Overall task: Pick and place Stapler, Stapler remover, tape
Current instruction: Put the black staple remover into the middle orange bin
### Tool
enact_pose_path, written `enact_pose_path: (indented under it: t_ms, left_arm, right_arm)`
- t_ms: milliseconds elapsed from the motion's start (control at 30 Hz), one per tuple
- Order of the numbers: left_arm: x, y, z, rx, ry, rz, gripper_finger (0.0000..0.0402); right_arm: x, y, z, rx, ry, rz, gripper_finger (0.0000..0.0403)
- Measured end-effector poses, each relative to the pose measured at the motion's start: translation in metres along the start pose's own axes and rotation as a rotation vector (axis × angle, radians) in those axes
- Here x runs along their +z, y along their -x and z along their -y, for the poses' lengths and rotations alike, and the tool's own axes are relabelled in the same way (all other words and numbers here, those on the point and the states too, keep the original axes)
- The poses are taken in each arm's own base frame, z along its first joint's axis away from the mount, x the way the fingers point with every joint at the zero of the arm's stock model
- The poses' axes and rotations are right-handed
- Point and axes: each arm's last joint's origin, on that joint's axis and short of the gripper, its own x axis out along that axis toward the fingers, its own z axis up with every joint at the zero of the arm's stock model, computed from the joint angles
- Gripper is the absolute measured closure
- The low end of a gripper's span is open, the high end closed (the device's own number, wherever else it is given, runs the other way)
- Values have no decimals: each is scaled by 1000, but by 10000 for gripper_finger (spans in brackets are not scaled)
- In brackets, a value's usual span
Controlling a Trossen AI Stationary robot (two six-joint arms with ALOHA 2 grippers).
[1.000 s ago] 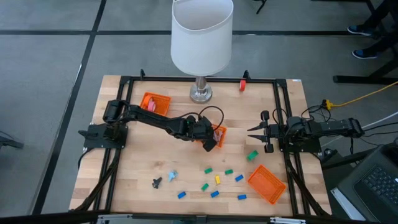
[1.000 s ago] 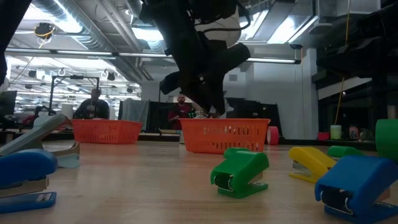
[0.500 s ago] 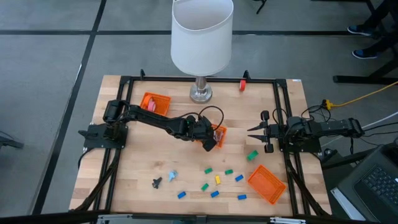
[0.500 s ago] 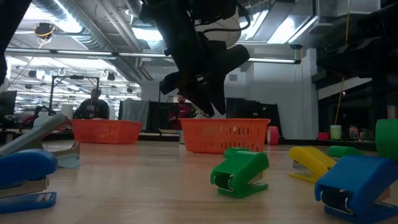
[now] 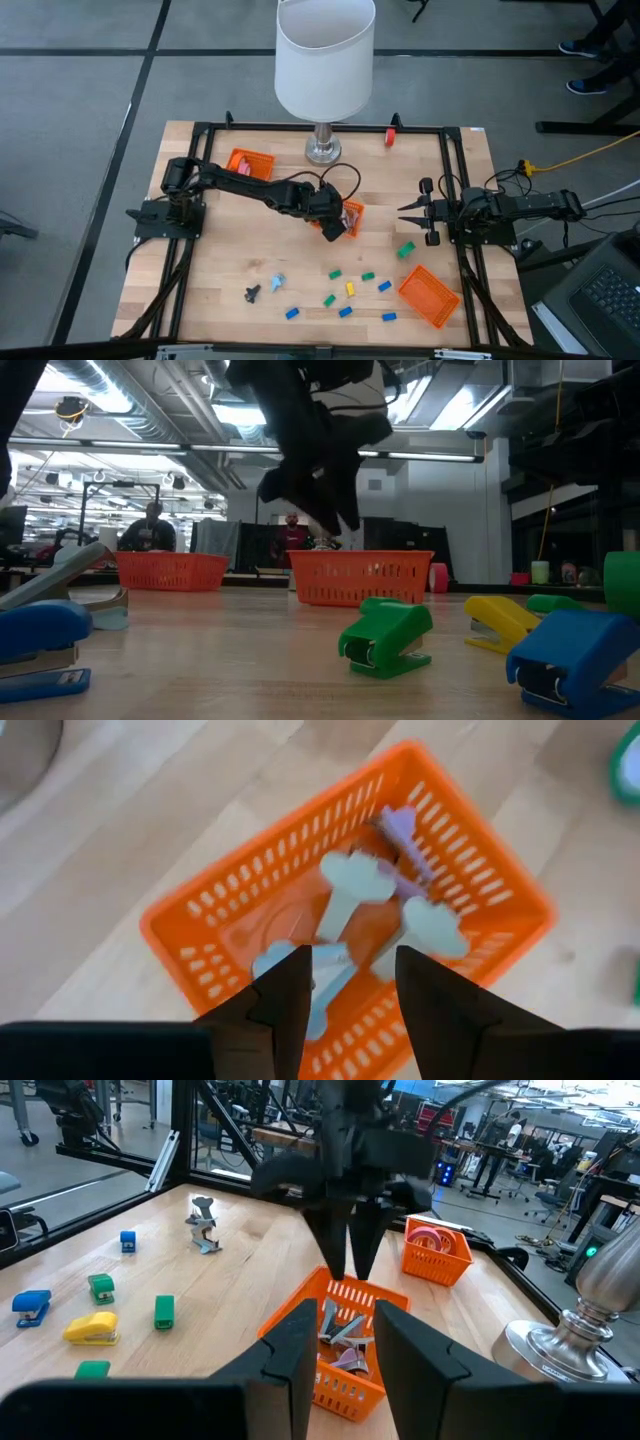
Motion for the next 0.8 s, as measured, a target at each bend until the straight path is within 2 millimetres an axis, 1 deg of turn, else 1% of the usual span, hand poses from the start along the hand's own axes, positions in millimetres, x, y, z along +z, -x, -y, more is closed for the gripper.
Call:
enact_pose_path:
  t_ms: [100, 167, 233, 333, 433, 567, 667, 800]
  left_arm:
    - [1, 8, 0, 10, -24, -16, 260]
    - [2, 12, 4, -2, -34, -8, 260]
    - [-2, 19, 4, 17, -57, -44, 260]
    - [-6, 28, 8, -7, -77, -80, 260]
    - [-16, 37, 12, -9, -110, -126, 260]
    - [-33, 49, 17, 27, -202, -202, 260]
    - [-47, 59, 18, 61, -316, -273, 260]
    - [-67, 68, 25, 77, -449, -351, 260]
  right_arm:
    - [0, 0, 0, 0, 0, 0, 297]
    - [0, 0, 0, 0, 0, 0, 297]
    - [0, 0, 0, 0, 0, 0, 297]
    - [0, 0, 0, 0, 0, 0, 297]
    - [0, 0, 0, 0, 0, 1, 297]
    - [0, 0, 0, 1, 0, -2, 297]
    - [0, 0, 0, 1, 0, -4, 297]
    - [0, 0, 0, 1, 0, -4, 297]
